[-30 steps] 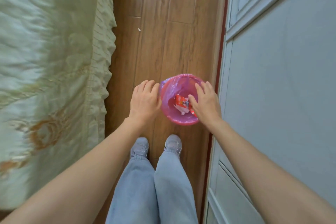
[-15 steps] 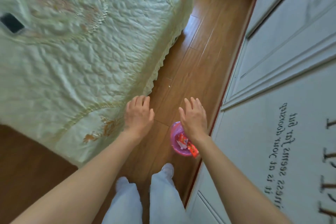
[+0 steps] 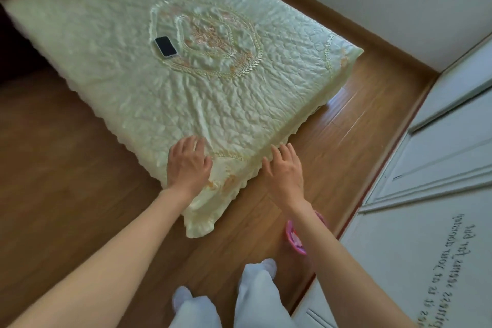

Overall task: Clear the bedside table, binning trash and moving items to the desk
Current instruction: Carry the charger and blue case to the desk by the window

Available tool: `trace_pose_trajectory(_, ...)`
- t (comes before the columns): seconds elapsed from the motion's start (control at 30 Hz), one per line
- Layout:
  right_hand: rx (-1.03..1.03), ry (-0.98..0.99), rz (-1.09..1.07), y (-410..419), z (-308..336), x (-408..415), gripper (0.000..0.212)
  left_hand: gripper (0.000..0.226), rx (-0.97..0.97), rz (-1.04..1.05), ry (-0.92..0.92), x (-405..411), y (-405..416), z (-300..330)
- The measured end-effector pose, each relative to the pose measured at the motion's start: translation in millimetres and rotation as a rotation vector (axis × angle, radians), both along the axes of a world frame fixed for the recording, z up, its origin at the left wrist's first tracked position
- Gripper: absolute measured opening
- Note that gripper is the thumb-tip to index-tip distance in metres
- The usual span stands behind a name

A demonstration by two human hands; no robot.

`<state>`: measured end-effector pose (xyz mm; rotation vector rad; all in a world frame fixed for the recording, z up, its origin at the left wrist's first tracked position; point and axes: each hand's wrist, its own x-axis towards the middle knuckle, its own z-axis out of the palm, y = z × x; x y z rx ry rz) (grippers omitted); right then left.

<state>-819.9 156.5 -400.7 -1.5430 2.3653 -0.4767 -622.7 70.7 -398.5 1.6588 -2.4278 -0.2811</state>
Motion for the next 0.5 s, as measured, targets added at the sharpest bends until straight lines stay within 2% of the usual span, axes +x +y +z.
trace_pose_trajectory(0.27, -0.020, 0.075, 0.231, -41.3, 32.8, 166.6, 0.050, 0.047, -0.080, 0.173, -0.030, 187.8, 4.0, 35.2)
trace_pose_trajectory(0.5, -0.049, 0.126, 0.497, -81.1, 59.1, 290.4, 0.049, 0.046, -0.109, 0.427, -0.049, 319.8, 19.9, 55.4)
